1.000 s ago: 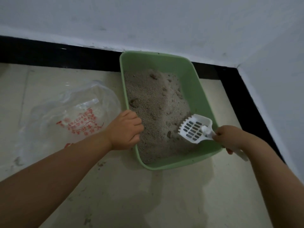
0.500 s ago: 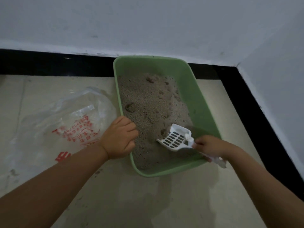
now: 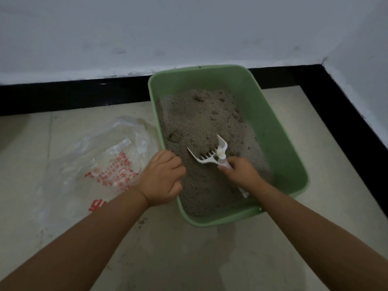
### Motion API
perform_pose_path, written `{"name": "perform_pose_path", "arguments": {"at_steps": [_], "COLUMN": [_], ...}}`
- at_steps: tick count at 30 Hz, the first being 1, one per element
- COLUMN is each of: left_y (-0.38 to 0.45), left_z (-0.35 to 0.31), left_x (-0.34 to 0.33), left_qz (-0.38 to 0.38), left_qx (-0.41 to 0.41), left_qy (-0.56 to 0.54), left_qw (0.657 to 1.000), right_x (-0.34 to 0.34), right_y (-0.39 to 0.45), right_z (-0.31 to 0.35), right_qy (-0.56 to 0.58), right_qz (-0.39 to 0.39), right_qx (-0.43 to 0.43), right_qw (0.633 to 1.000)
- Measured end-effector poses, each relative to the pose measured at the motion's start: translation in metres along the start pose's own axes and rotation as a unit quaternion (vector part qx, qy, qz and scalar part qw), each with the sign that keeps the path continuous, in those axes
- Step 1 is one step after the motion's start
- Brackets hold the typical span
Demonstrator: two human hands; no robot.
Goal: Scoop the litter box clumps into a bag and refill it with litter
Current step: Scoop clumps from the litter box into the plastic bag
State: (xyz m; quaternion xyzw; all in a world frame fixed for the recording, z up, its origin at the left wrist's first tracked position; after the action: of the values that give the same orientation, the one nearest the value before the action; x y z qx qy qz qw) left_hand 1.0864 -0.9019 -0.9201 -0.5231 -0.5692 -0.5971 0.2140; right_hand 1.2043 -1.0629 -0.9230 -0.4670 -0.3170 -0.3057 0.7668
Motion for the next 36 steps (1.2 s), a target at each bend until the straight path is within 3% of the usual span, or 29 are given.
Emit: {"name": "perform_pose_path", "arguments": {"at_steps": [9, 13, 17, 23, 26, 36], "left_y": [-0.003, -0.002, -0.003, -0.008, -0.009, -0.005], "left_z": [0.001, 0.000, -0.002, -0.004, -0.007, -0.004], "left_x": [-0.003, -0.002, 0.000, 0.001, 0.002, 0.001], "left_qz": [-0.009, -0.007, -0.017, -0.019, -0.019, -0.014], "left_qx": [-0.005, 0.002, 0.004, 0.028, 0.032, 0.027], "left_qy": [0.006, 0.008, 0.017, 0.037, 0.037, 0.010], "left_qw": [1.000, 1.000, 1.000, 0.999, 0.999, 1.000], "right_x": [0.044, 0.041, 0.040, 0.035, 0.032, 0.032], "right_y": [-0.014, -0.024, -0.024, -0.026, -0.027, -0.034], "right_z": [-0.012, -0.013, -0.017, -0.014, -0.008, -0.003], "right_qy": [0.112, 0.071, 0.135, 0.143, 0.090, 0.128], "right_qz": [-0.118, -0.104, -0.100, -0.094, -0.076, -0.085], "right_qx": [0.028, 0.038, 0.011, 0.006, 0.015, 0.012], "right_qw": [0.986, 0.991, 0.986, 0.985, 0.993, 0.988]}}
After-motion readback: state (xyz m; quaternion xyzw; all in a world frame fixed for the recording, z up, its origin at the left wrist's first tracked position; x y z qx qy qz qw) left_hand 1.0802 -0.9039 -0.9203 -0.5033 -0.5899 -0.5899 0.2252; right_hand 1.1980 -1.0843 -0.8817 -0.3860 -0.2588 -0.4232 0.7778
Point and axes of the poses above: each hand's wrist, its own y-axis towards the middle knuckle, its own x-axis out of the back of the hand, z = x × y, the point moved 3 cm from there along y, towards the middle knuckle, and after that the axes turned 8 degrees about -x, right-handed, at the moved point
